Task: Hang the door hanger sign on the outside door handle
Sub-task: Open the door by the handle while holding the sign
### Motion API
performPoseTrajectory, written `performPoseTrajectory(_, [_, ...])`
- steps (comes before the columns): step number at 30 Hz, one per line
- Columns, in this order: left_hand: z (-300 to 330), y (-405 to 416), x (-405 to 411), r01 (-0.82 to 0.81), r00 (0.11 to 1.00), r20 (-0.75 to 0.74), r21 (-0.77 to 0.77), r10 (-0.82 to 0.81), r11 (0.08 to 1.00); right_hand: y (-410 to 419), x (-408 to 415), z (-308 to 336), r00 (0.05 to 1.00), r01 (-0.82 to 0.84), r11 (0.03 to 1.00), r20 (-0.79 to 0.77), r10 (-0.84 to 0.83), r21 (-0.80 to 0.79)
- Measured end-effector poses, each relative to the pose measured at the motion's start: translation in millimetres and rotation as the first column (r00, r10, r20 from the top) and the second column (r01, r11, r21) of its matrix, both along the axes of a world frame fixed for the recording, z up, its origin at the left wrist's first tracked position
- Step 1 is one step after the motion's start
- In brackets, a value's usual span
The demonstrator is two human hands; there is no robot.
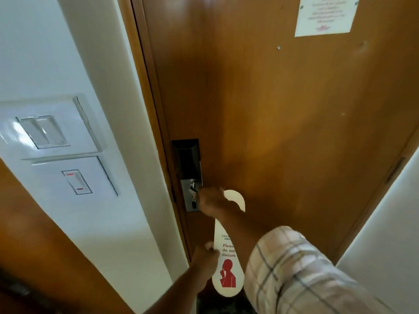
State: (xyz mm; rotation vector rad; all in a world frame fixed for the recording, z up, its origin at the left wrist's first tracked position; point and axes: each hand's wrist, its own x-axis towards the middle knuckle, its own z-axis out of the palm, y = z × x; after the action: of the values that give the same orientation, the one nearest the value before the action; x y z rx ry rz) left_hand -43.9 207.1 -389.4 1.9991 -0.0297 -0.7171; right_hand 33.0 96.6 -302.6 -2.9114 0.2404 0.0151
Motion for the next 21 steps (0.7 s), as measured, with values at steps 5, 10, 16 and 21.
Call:
performPoseTrajectory(5, [-23.1, 8.0, 12.5, 0.097, 0.995, -0.03, 0.025, -0.097, 0.995, 5.9, 26.1, -25.4, 0.981, 0.186, 0.956, 0.017, -0.194, 0.227])
performPoseTrajectory(10, [-40.1, 25.7, 3.1, 0.144, 0.988, -0.061, -0.002, -0.144, 0.99, 9.8, 16.9, -37.0, 0.964, 0.195, 0.922, 0.109, -0.244, 0.334])
performPoseTrajectory(16, [-47.4, 79.2, -30.8, 0.192, 0.979, -0.065, -0.035, -0.194, 0.981, 25.6, -29.0, -27.7, 0.972, 0.177, 0.904, 0.077, -0.224, 0.389])
performPoseTrajectory(21, [-47.9, 121.0, -84.3, 0.293, 0.955, -0.039, -0.004, -0.293, 0.956, 45.6, -100.7, -27.8, 0.956, 0.21, 0.856, 0.084, -0.281, 0.472])
